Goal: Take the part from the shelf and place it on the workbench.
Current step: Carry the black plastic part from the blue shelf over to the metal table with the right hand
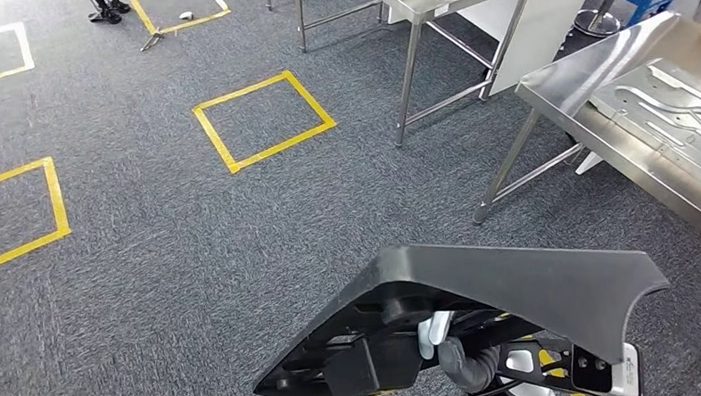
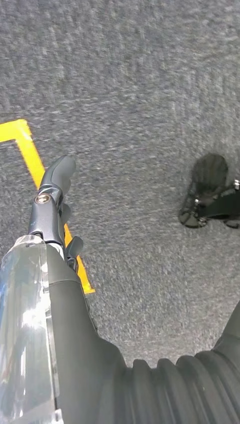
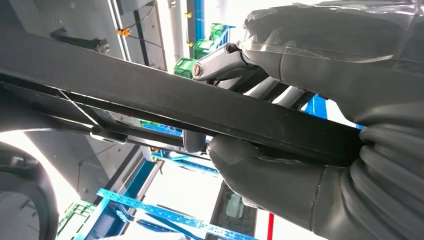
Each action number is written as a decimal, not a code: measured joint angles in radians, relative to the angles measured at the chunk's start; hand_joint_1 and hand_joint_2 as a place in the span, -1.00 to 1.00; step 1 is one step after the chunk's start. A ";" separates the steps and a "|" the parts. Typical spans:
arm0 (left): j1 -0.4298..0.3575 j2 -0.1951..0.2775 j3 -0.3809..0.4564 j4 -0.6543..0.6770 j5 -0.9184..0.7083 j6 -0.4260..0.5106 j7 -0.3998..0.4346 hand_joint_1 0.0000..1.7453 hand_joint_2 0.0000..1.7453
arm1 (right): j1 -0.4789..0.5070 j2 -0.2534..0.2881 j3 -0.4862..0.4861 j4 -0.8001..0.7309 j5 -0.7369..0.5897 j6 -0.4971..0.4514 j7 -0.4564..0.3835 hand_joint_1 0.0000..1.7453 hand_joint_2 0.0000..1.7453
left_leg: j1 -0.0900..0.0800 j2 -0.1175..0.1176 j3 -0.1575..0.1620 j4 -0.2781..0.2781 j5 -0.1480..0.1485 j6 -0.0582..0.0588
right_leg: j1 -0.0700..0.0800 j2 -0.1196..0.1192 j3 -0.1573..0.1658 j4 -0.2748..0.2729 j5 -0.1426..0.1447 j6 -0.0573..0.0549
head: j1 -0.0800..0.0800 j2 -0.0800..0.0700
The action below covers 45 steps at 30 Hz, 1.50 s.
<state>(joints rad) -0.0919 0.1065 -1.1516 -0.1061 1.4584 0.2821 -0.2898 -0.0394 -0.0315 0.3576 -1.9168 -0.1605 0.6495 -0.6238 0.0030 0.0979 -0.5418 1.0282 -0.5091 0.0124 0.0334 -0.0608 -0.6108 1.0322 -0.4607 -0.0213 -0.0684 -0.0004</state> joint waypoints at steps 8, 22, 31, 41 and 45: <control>0.016 -0.007 0.024 0.000 0.000 0.017 -0.005 -1.00 1.00 | 0.040 -0.002 -0.038 0.011 -0.013 0.087 0.000 1.00 1.00 | 0.009 -0.088 -0.113 0.248 -0.111 -0.026 | -0.018 0.093 0.032 -0.036 0.014 -0.018 | 0.000 0.000; 0.018 -0.007 0.033 0.000 0.000 0.014 -0.010 -1.00 1.00 | 0.068 -0.002 -0.071 0.015 -0.001 0.097 0.000 1.00 1.00 | 0.015 -0.083 -0.024 0.010 0.018 0.011 | -0.034 0.072 -0.113 0.243 -0.116 0.042 | 0.000 0.000; 0.013 -0.003 0.034 0.000 0.000 -0.004 -0.015 -1.00 1.00 | 0.054 0.021 -0.082 0.012 0.008 0.093 0.000 1.00 1.00 | 0.007 0.011 0.002 0.004 -0.004 -0.014 | -0.014 0.007 0.000 0.005 0.000 0.015 | 0.000 0.000; 0.012 -0.006 0.054 0.000 0.000 -0.010 -0.012 -1.00 1.00 | 0.002 0.024 -0.057 0.034 -0.015 0.034 0.000 1.00 1.00 | 0.014 -0.097 -0.112 0.201 -0.046 -0.035 | -0.028 0.130 0.022 -0.013 0.007 -0.008 | 0.000 0.000; 0.009 0.006 0.054 0.000 0.000 -0.021 -0.022 -1.00 1.00 | -0.012 0.023 -0.049 0.034 -0.020 0.002 0.000 1.00 1.00 | 0.019 -0.156 -0.039 0.019 0.026 -0.026 | -0.029 0.173 0.011 0.007 -0.003 0.010 | 0.000 0.000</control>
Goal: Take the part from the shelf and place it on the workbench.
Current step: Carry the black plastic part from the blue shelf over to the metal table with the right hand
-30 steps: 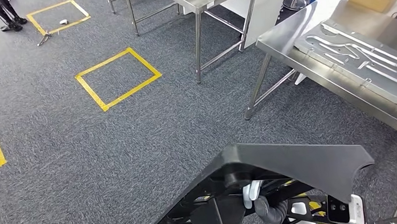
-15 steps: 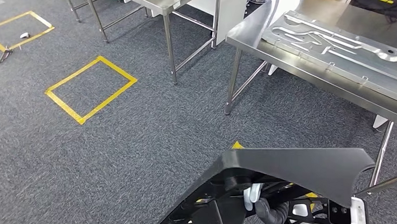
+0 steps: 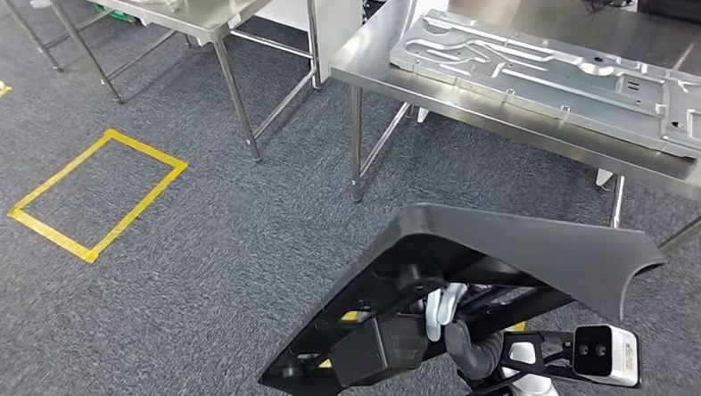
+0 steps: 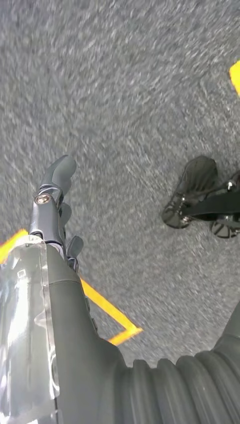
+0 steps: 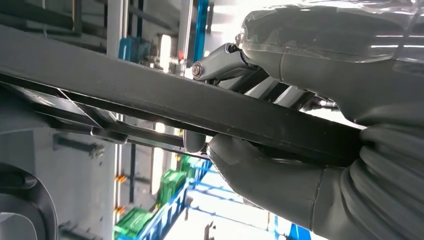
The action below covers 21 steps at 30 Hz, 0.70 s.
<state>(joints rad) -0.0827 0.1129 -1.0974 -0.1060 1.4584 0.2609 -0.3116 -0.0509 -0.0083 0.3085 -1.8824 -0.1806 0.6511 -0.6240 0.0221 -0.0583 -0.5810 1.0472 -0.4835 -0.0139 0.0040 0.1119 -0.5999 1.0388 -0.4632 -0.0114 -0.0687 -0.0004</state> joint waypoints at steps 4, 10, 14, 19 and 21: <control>-0.010 0.016 -0.002 0.000 0.000 -0.018 -0.001 -1.00 1.00 | -0.015 -0.002 0.002 0.000 -0.006 -0.029 0.000 1.00 1.00 | 0.002 0.036 0.007 -0.018 0.008 0.025 | 0.000 -0.019 -0.019 0.025 -0.016 0.022 | 0.000 0.000; -0.009 0.025 -0.004 0.000 0.000 -0.019 -0.003 -1.00 1.00 | -0.034 -0.003 0.018 0.000 0.000 -0.050 0.000 1.00 1.00 | 0.001 0.106 0.016 -0.026 0.002 0.030 | -0.016 -0.110 -0.146 0.258 -0.095 0.048 | 0.000 0.000; -0.011 0.025 -0.006 0.000 0.000 -0.022 -0.002 -1.00 1.00 | -0.041 -0.004 0.031 0.000 0.010 -0.069 0.000 1.00 1.00 | -0.004 0.144 0.038 -0.025 -0.015 0.014 | -0.008 -0.177 -0.026 0.017 0.015 0.035 | 0.000 0.000; -0.017 0.022 -0.021 -0.001 0.000 -0.029 0.002 -1.00 1.00 | -0.043 -0.007 0.048 -0.002 0.023 -0.090 0.000 1.00 1.00 | -0.003 0.149 0.055 -0.014 -0.043 -0.013 | -0.004 -0.140 -0.006 -0.021 0.017 0.003 | 0.000 0.000; -0.019 0.020 -0.027 -0.001 0.000 -0.031 0.004 -1.00 1.00 | -0.052 -0.007 0.056 -0.002 0.020 -0.099 0.000 1.00 1.00 | 0.001 0.095 0.011 0.084 -0.096 -0.017 | -0.008 -0.118 0.002 -0.027 0.018 -0.009 | 0.000 0.000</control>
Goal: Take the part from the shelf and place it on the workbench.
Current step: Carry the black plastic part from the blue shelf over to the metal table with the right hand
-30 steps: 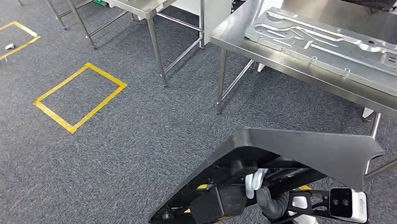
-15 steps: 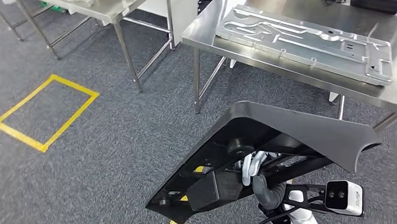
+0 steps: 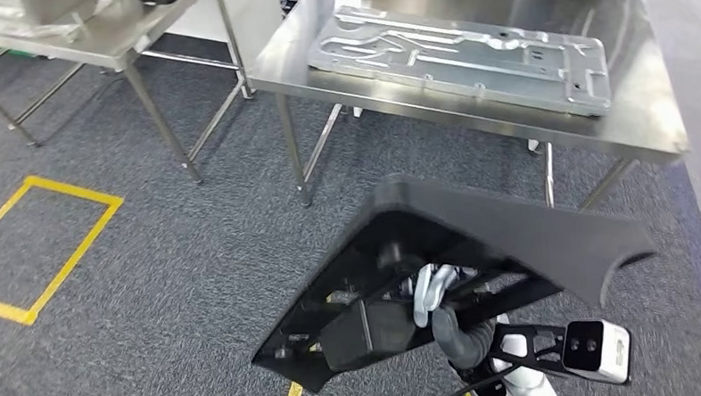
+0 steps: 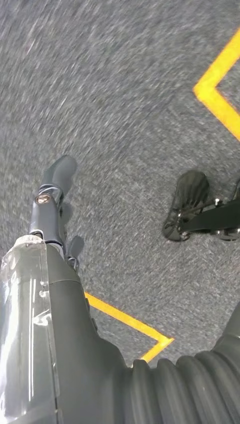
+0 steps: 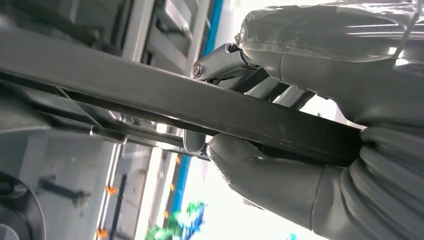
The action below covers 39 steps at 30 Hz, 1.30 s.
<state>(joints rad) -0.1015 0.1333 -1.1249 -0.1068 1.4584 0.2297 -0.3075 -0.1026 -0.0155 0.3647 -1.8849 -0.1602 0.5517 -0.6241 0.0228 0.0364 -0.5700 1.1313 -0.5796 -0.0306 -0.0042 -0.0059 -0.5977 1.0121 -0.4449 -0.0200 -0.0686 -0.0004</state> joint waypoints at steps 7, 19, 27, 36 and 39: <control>0.002 0.000 -0.008 0.000 0.000 0.000 0.012 -1.00 1.00 | -0.021 -0.005 0.016 0.001 -0.029 -0.023 0.002 1.00 1.00 | 0.000 -0.065 -0.049 -0.010 0.084 0.009 | 0.006 0.097 0.009 0.016 -0.015 -0.001 | 0.000 0.000; -0.005 -0.002 -0.010 0.000 0.000 0.001 -0.016 -1.00 1.00 | -0.066 -0.043 0.036 0.001 -0.071 -0.042 0.003 1.00 1.00 | 0.000 0.001 0.002 -0.116 0.109 0.053 | -0.009 0.010 -0.146 0.284 -0.118 0.058 | 0.000 0.000; -0.008 -0.006 -0.010 0.000 0.000 -0.006 -0.018 -1.00 1.00 | -0.076 -0.047 0.040 0.000 -0.071 -0.048 0.003 1.00 1.00 | -0.006 0.070 0.034 -0.122 0.087 0.020 | 0.010 -0.043 -0.010 0.006 0.003 0.029 | 0.000 0.000; -0.005 -0.007 -0.009 0.000 0.000 -0.032 -0.019 -1.00 1.00 | -0.092 -0.052 0.061 0.000 -0.058 -0.107 0.003 1.00 1.00 | -0.001 -0.029 -0.120 0.168 -0.018 0.004 | 0.006 0.032 0.013 -0.010 -0.001 -0.008 | 0.000 0.000; -0.006 -0.006 -0.009 0.000 0.000 -0.041 -0.026 -1.00 1.00 | -0.086 -0.054 0.061 -0.002 -0.049 -0.116 0.002 1.00 1.00 | -0.003 -0.035 -0.044 -0.025 0.096 0.017 | 0.009 0.046 0.028 -0.005 -0.016 -0.001 | 0.000 0.000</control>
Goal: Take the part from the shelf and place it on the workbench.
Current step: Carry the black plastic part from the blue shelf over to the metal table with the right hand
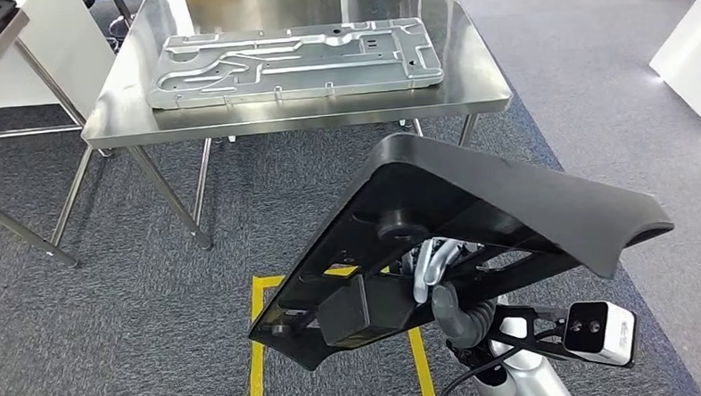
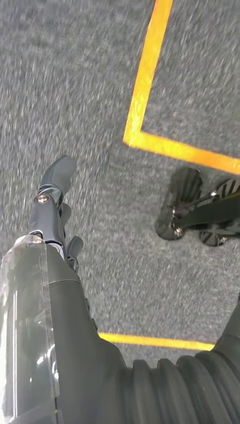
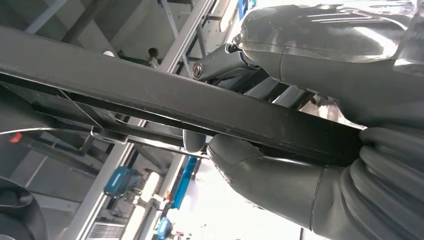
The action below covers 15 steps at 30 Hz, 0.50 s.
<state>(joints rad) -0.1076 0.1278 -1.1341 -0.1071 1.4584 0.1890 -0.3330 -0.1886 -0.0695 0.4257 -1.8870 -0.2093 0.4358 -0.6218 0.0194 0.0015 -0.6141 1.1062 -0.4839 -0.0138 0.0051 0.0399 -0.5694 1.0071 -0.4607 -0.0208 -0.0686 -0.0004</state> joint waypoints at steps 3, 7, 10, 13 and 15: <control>-0.003 0.003 0.000 0.000 0.000 -0.002 -0.005 -1.00 1.00 | 0.004 -0.001 0.000 -0.006 0.010 -0.002 0.000 1.00 1.00 | -0.007 -0.006 0.036 -0.085 0.016 0.016 | 0.003 0.006 0.003 0.007 -0.005 0.017 | 0.000 0.000; -0.004 0.003 0.000 0.000 0.000 -0.004 -0.008 -1.00 1.00 | 0.005 -0.003 0.000 -0.017 0.010 -0.005 -0.001 1.00 1.00 | -0.002 -0.003 0.061 -0.099 0.016 0.038 | -0.001 -0.014 -0.020 0.073 -0.033 0.042 | 0.000 0.000; -0.003 0.003 0.000 0.000 0.000 -0.004 -0.010 -1.00 1.00 | 0.008 -0.004 0.000 -0.020 0.010 -0.007 -0.001 1.00 1.00 | -0.002 0.000 0.070 -0.101 0.004 0.043 | -0.010 -0.029 -0.132 0.253 -0.107 0.058 | 0.000 0.000; 0.000 0.003 0.000 0.000 0.000 -0.007 -0.010 -1.00 1.00 | 0.013 -0.007 0.000 -0.020 0.011 -0.008 -0.001 1.00 1.00 | 0.000 0.002 0.091 -0.101 -0.019 0.037 | -0.019 -0.034 -0.169 0.256 -0.060 0.061 | 0.000 0.000; 0.001 0.003 0.000 0.000 0.000 -0.010 -0.012 -1.00 1.00 | 0.013 -0.008 0.000 -0.020 0.011 -0.009 -0.001 1.00 1.00 | 0.002 0.004 0.116 -0.102 -0.039 0.029 | -0.022 -0.046 -0.117 0.117 0.024 0.059 | 0.000 0.000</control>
<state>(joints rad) -0.1067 0.1308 -1.1345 -0.1070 1.4584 0.1791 -0.3446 -0.1755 -0.0775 0.4261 -1.9072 -0.1987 0.4266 -0.6226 0.0213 0.0055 -0.4984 1.0042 -0.5225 0.0155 -0.0166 -0.0057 -0.6867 1.1244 -0.4363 0.0378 -0.0683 -0.0004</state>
